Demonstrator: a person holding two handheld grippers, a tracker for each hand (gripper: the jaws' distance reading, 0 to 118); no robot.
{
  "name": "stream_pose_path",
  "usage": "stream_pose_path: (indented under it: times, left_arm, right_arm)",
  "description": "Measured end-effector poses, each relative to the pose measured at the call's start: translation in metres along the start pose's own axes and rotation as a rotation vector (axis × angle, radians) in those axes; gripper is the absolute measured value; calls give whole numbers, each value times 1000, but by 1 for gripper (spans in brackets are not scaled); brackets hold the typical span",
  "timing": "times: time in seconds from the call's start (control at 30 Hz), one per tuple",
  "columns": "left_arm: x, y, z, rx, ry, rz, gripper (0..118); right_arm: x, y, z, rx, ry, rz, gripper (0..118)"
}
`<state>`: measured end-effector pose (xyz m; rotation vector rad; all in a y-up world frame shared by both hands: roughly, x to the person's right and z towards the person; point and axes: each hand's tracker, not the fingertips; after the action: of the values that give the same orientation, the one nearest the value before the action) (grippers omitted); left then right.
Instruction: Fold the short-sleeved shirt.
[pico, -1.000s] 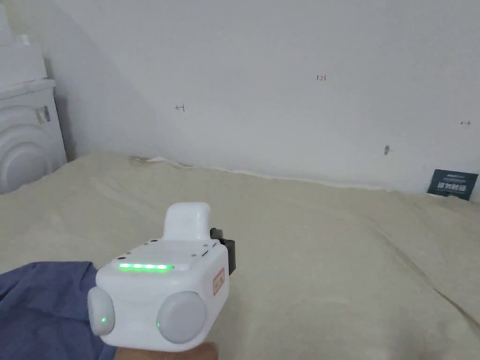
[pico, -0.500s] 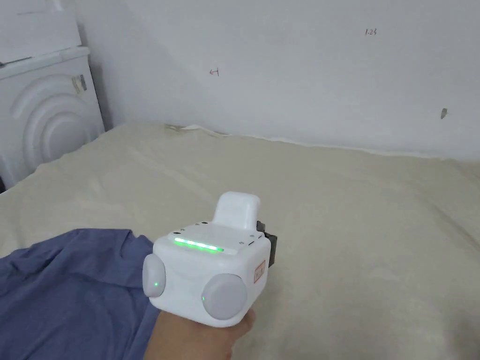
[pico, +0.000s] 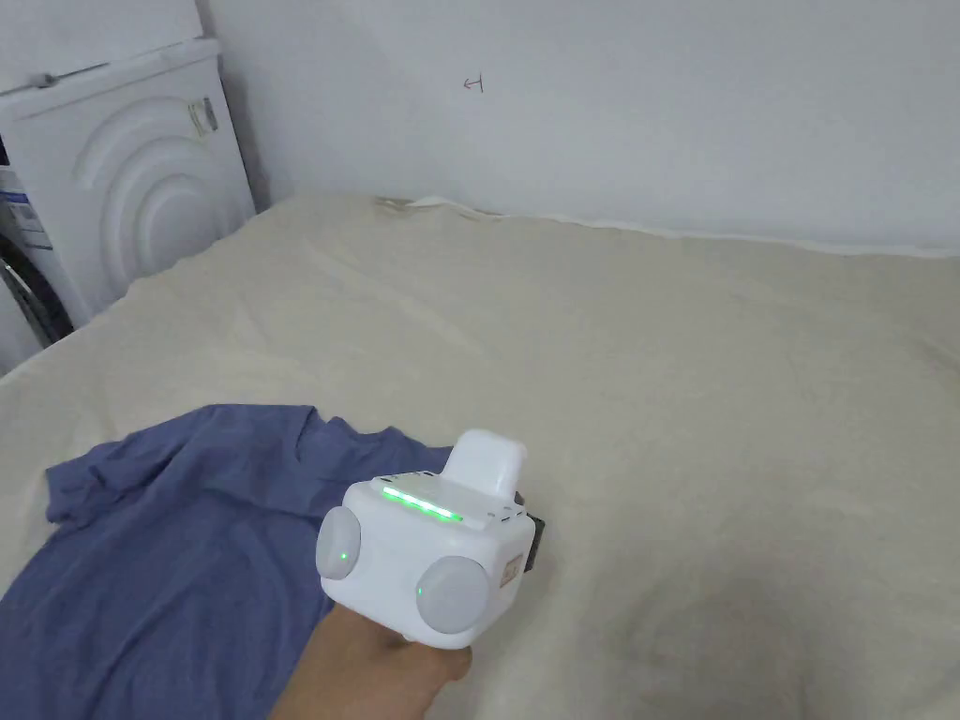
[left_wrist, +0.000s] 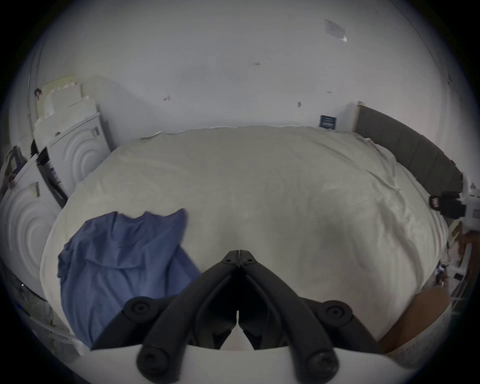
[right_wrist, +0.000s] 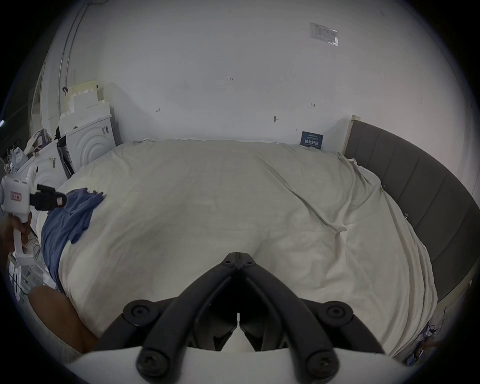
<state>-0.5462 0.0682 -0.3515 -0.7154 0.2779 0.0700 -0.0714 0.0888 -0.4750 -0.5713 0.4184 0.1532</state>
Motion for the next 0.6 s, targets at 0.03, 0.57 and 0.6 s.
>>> stream_pose_path:
  times: [0.03,0.57,0.6]
  left_arm:
    - [-6,-3,0,0,49,-17,0]
    - [-174,-50,38,-177,98,12,0]
    - [-195,-54,38,-179,103,20,0]
  right_arm:
    - [1,2,1,4,11,-2,0]
    - [-41,24,5,-14,84,135,0]
    - [-42,25,1,-14,89,138,0]
